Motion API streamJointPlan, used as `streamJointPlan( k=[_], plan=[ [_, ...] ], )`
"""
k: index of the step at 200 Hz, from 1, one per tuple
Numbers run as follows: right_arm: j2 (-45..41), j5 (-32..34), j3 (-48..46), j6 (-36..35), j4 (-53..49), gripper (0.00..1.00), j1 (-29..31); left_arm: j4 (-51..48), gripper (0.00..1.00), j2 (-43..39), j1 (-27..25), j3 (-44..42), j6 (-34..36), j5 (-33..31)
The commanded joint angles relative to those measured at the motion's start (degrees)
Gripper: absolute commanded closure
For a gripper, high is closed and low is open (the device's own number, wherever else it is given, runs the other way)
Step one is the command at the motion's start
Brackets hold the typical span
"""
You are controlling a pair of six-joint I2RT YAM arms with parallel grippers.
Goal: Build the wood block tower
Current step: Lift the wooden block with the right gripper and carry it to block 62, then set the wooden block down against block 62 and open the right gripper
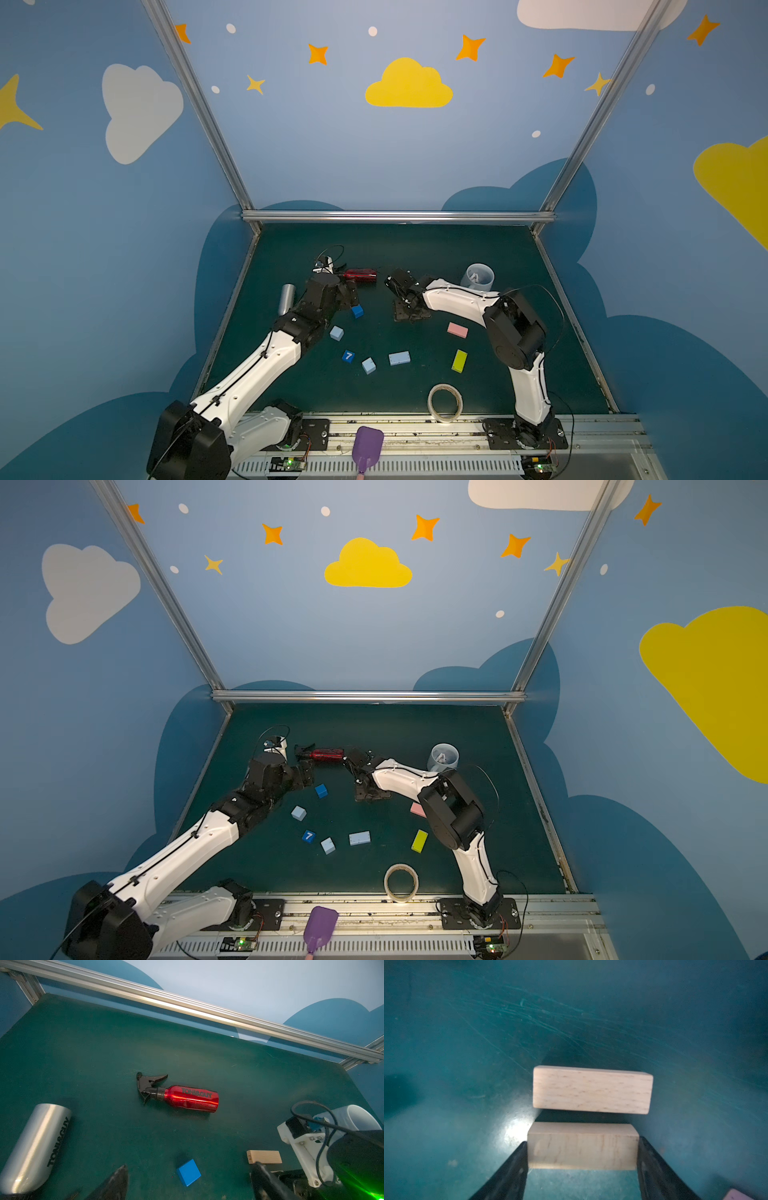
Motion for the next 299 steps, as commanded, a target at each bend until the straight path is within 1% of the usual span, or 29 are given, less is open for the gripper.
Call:
streamJointPlan(
  k=[1,124,299],
  plan=[
    [1.8,0.5,1.5,-0.6,-1.4,0.34,-0.6,-0.7,0.08,-0.7,-0.2,-0.5,0.8,-1.0],
    [2.7,-0.6,2.0,0.4,-1.0,0.32,-2.0,-0.6,0.08,-0.4,-0.2,-0.5,0.8,-1.3],
    [4.2,-1.2,4.0,1.3,-1.7,0.30,-1.8,-0.9,0.08,-0.3,-0.3,-0.5,0.9,-1.6]
  ],
)
